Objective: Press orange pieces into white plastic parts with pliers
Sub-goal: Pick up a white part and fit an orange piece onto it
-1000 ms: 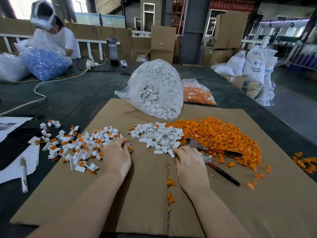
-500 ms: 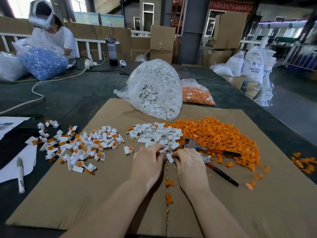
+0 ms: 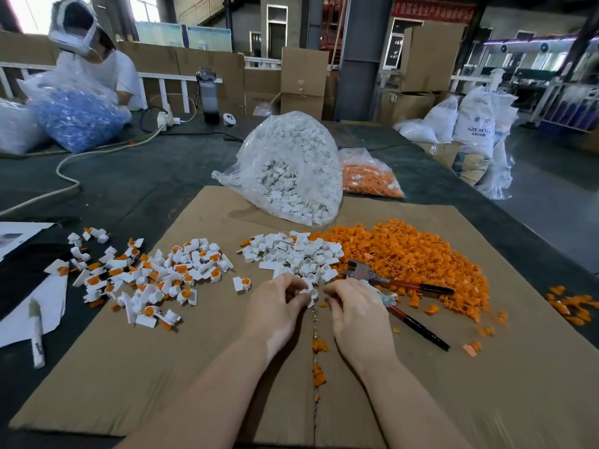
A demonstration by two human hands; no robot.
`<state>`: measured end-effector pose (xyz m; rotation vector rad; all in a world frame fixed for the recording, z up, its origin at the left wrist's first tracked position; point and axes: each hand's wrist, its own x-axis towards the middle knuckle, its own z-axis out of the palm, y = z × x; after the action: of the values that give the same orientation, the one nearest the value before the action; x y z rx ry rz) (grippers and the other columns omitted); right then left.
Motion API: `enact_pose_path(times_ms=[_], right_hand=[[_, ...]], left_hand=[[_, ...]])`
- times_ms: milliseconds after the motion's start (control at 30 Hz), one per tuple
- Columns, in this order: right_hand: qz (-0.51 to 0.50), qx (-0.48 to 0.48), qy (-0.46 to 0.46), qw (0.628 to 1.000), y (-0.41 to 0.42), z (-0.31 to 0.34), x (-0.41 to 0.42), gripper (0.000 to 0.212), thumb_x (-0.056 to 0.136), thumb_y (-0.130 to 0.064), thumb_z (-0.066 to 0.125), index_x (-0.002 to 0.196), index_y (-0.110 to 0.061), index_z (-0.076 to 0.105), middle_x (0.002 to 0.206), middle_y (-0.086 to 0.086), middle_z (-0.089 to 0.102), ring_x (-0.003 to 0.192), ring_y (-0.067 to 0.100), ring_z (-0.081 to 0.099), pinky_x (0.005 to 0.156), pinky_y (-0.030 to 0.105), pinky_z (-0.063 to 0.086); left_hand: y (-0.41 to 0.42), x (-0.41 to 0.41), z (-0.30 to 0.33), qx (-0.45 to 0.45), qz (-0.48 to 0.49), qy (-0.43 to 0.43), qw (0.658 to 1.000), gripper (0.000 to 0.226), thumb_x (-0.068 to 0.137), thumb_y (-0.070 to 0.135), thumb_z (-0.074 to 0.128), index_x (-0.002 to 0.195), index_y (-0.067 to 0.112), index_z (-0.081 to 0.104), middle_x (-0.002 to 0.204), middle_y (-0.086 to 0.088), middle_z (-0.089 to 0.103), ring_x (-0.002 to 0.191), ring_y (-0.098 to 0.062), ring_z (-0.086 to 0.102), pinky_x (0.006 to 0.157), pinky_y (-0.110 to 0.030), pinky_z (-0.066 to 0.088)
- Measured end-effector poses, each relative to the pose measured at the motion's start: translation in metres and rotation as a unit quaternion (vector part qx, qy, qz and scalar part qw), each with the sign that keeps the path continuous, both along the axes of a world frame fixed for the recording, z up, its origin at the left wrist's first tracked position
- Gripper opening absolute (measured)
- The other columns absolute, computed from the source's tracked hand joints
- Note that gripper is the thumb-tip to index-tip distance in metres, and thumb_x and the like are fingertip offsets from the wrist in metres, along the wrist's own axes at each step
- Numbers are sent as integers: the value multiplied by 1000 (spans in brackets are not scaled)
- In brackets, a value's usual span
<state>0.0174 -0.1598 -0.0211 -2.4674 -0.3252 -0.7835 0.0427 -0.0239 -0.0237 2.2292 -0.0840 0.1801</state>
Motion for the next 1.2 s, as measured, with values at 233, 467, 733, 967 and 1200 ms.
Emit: enact_pose_path(times_ms=[233, 467, 733, 967, 1200], right_hand=[[-8, -22, 5, 1000, -1, -2, 0, 17, 72, 9, 69, 78, -7, 69, 73, 5, 66, 72, 26, 61, 65, 41, 52], [-142, -32, -26, 989, -7, 0, -2, 23, 67, 9, 73, 82, -7, 69, 81, 7, 67, 77, 29, 62, 69, 42, 47], [-207, -171, 163, 949, -46, 12, 8, 14, 97, -27, 45, 108, -21, 53, 109, -3, 55, 103, 16, 47, 81, 26, 39], [-164, -267, 154, 937, -45, 11, 8, 16, 95, -5, 41, 107, -16, 44, 110, 2, 50, 102, 18, 43, 86, 24, 31], [-193, -221, 144, 945, -49, 7, 10, 17, 97, -30, 45, 112, -22, 46, 110, -5, 54, 102, 14, 49, 72, 22, 38]], left_hand=[[0, -3, 0, 11, -7, -8, 1000, 25, 89, 26, 60, 71, 37, 47, 75, 15, 58, 75, -6, 54, 63, -20, 40], [1, -4, -1, -17, -8, -3, 1000, 24, 89, 23, 60, 72, 34, 47, 75, 11, 60, 75, -10, 55, 62, -20, 39], [0, -5, 1, -24, -5, 8, 1000, 23, 90, 25, 59, 73, 33, 47, 75, 13, 58, 77, -10, 54, 63, -21, 37], [0, -6, 3, -24, -7, 8, 1000, 23, 91, 24, 58, 73, 33, 47, 78, 12, 60, 83, -15, 55, 72, -27, 43], [-1, -6, 3, -21, -6, 6, 1000, 23, 91, 25, 59, 73, 33, 46, 77, 13, 59, 79, -10, 55, 66, -23, 38]])
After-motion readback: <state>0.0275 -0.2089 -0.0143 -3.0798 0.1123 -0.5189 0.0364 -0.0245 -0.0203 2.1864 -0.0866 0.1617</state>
